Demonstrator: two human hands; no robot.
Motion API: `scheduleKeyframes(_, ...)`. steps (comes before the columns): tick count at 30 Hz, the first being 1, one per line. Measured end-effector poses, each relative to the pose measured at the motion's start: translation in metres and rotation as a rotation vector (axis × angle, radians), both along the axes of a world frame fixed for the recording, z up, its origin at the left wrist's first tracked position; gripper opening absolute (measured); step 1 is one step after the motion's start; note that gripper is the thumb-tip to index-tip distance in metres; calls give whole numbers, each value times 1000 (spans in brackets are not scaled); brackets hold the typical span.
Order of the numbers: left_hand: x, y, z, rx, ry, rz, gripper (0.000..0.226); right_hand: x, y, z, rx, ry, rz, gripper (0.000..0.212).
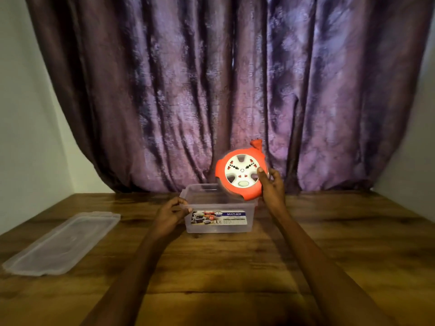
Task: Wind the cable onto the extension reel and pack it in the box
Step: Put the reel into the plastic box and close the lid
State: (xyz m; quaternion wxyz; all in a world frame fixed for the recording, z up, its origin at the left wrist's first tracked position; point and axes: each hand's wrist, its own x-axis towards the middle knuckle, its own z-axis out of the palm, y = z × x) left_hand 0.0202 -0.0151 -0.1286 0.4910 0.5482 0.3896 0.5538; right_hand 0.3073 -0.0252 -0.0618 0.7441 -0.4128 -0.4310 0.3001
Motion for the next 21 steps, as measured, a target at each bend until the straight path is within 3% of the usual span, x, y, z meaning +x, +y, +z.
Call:
scheduleKeyframes(5,9,0,-10,21,63,-18,12,34,-1,10,-7,-89,-47,10)
scheduleKeyframes(8,6,-8,-9,30,86,-74,23,42,-1,15,-38,-109,-4,7)
scheduleKeyframes(11,3,-16,-7,26,132,-113,37,42,-1,21,-81,-176,20,33)
scheduleKeyframes(13,3,-18,-5,13,94,-108,46,40,2,21,-73,-236,50,36)
scheduleKeyframes(17,7,-15,2,-7,-84,-147,43,31,12,28,-55,-510,197,29)
scheduleKeyframes(21,18,-9,4,19,-89,-124,34,21,27,39,-136,-925,301,37)
